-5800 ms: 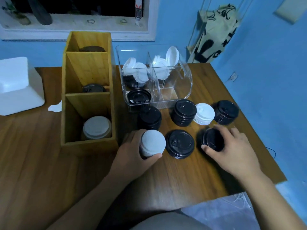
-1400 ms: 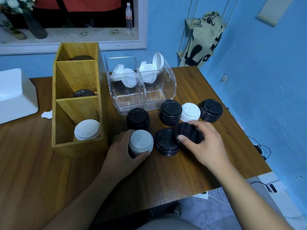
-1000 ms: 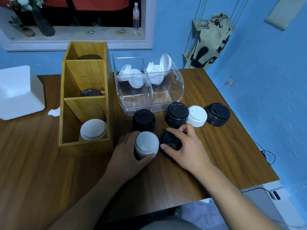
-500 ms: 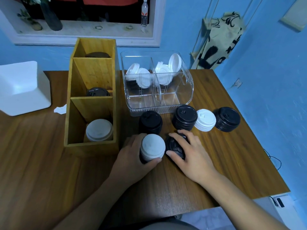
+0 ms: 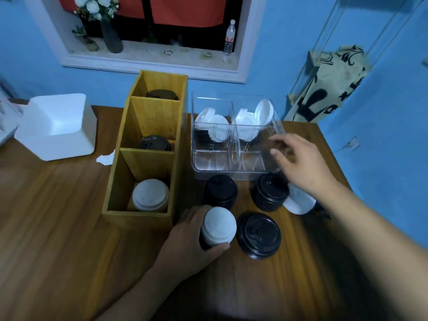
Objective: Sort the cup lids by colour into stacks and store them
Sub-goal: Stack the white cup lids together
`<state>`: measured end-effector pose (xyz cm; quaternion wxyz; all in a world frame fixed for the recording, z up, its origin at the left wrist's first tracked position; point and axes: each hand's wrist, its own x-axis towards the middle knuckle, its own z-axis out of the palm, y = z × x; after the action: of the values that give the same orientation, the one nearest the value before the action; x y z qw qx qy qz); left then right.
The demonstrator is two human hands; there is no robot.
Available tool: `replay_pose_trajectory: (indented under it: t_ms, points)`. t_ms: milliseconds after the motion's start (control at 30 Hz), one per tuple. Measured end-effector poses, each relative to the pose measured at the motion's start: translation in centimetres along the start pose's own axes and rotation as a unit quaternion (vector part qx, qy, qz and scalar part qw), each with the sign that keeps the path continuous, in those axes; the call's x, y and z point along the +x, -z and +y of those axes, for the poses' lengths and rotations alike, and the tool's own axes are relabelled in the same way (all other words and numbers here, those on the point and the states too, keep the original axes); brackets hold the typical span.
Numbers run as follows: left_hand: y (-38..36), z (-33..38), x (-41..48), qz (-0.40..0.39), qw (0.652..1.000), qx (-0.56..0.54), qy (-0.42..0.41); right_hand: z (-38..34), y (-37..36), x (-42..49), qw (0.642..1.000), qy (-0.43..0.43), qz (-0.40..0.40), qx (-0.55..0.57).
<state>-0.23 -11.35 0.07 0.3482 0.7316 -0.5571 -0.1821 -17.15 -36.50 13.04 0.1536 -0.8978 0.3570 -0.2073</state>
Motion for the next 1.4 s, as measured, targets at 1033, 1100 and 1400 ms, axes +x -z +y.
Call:
replay_pose_trajectory:
  t_ms: [1033, 1100, 1400]
  points:
    - [0.6, 0.8, 0.0, 0.023, 1.000, 0.010, 0.001, -1.5, -2.2, 15.8, 0.942, -0.232, 0.065, 0.233]
    - [0.5, 0.7, 0.0, 0.023, 1.000, 0.011, -0.001, -2.0, -0.2, 13.9, 0.935, -0.219, 0.088, 0.264]
    - [0.2, 0.1, 0.0, 0.027, 0.999, 0.024, -0.012, -1.6, 4.5, -5.3, 0.833, -0.257, 0.061, 0.487]
